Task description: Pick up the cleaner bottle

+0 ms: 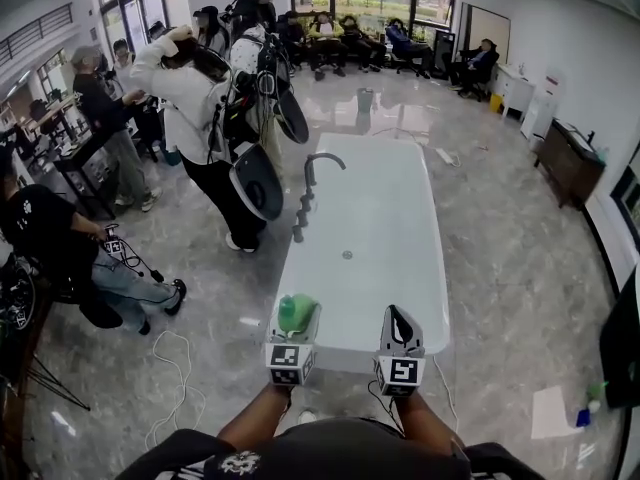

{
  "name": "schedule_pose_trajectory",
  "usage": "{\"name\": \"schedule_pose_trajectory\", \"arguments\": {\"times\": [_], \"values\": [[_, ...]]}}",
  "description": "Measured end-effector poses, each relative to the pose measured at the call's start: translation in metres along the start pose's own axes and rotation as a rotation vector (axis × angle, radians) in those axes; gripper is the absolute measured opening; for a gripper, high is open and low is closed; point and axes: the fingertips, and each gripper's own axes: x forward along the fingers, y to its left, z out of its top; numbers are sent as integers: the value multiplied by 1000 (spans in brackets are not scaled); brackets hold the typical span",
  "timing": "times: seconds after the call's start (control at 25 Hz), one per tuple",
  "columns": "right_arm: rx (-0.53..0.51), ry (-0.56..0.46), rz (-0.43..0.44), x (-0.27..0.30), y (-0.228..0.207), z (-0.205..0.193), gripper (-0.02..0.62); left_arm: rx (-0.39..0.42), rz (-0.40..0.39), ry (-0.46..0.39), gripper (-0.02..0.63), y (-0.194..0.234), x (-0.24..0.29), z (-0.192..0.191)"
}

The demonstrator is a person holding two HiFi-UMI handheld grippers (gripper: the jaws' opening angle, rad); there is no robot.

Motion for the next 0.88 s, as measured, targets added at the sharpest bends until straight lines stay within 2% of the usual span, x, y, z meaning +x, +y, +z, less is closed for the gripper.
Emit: {"name": "schedule_pose_trajectory", "arguments": {"times": [0.76, 0.88], "values": [[14, -17, -8, 2, -32, -1, 15, 34, 4, -29, 184, -26, 23, 5], [15, -18, -8, 0, -34, -2, 15, 43, 15, -14, 184, -29, 23, 1]]}}
